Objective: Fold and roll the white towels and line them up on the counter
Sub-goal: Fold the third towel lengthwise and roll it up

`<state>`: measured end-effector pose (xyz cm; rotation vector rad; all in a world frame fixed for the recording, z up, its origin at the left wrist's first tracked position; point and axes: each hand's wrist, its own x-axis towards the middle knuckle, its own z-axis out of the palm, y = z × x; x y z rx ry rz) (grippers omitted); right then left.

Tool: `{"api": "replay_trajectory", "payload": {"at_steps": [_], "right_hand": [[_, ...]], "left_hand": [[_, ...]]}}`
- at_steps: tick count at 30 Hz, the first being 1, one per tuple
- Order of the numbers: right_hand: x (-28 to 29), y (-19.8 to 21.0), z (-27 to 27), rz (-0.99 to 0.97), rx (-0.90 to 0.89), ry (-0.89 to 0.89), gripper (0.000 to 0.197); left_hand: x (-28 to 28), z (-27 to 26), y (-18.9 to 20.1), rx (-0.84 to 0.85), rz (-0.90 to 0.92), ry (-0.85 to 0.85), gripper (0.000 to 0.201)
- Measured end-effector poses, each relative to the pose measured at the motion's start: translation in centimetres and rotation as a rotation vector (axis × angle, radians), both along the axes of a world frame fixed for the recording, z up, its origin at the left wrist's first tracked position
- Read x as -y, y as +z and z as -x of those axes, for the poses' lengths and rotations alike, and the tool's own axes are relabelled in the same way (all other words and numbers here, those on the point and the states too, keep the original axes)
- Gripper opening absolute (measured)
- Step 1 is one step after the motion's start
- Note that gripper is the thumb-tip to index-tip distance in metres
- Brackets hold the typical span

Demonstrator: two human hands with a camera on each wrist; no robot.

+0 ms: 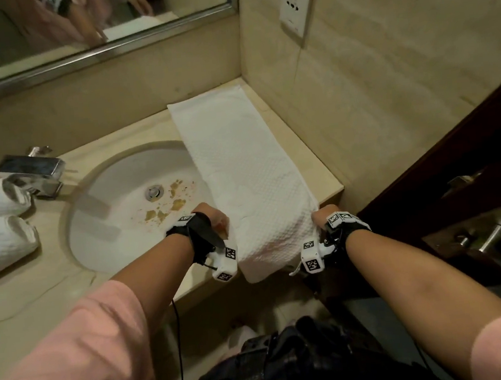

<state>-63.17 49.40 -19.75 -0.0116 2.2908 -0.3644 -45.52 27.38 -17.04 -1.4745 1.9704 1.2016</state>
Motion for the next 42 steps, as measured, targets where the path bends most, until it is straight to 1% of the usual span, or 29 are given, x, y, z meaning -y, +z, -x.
{"api": "replay_trajectory", "payload": {"at_steps": [1,4,7,9,11,14,16,19,22,25,27,29,32,34,38,40,42], "right_hand": [[-0.2,-0.3,0.1,0.002,0.002,0.025,0.028],[-0.5,-0.9,0.5,0.018,-0.008,0.067,0.028],[-0.6,-1.2,0.6,0.055,0.031,0.086,0.027],[-0.7,-1.6,0.7,0.106,0.029,0.074,0.033],[-0.9,-2.0,0.4,0.167,0.022,0.016,0.036],[-1.5,-2.7,-0.6,0.298,0.028,-0.163,0.032],[-1.7,-3.4,-1.1,0.357,0.048,-0.238,0.037],[-2.5,-3.9,-1.8,0.380,0.046,-0.262,0.037],[-3.6,-4.9,-2.5,0.417,0.041,-0.309,0.037],[-4.1,-5.7,-3.3,0.459,0.011,-0.379,0.031],[-4.2,-5.6,-3.8,0.473,-0.033,-0.389,0.028],[-4.4,-5.2,-4.0,0.498,-0.072,-0.402,0.028],[-4.9,-4.8,-4.1,0.524,-0.109,-0.389,0.029],[-5.2,-4.5,-4.1,0.534,-0.120,-0.385,0.031],[-5.3,-3.8,-3.5,0.526,-0.114,-0.375,0.032],[-5.6,-3.6,-3.2,0.508,-0.130,-0.339,0.031],[-5.9,-3.5,-3.0,0.490,-0.143,-0.300,0.025]], "left_hand": [[-0.1,-0.1,-0.2,-0.009,-0.036,0.015,0.039],[-0.7,-0.5,-0.7,-0.064,-0.064,0.054,0.035],[-1.7,-0.9,-0.5,-0.054,-0.059,0.058,0.031],[-2.2,-1.2,-0.5,-0.046,-0.040,0.038,0.031],[-3.2,-1.6,-0.5,-0.032,-0.031,0.036,0.029],[-4.9,-2.2,-0.8,-0.034,-0.001,0.082,0.028],[-5.9,-2.7,-1.1,-0.054,0.022,0.133,0.028],[-7.5,-3.6,-2.2,-0.073,0.075,0.212,0.017],[-9.0,-4.5,-3.5,-0.125,0.117,0.345,0.025],[-10.7,-5.3,-3.9,-0.109,0.140,0.410,0.022],[-11.7,-5.8,-4.5,-0.065,0.104,0.399,0.022],[-12.4,-6.5,-5.5,-0.055,0.048,0.451,0.019],[-13.1,-7.0,-7.3,-0.130,-0.066,0.576,0.036],[-13.4,-7.0,-7.8,-0.161,-0.148,0.610,0.040],[-13.5,-6.7,-8.7,-0.283,-0.282,0.698,0.044],[-13.6,-6.1,-8.8,-0.310,-0.310,0.684,0.044],[-13.8,-5.5,-8.9,-0.328,-0.335,0.643,0.043]]}}
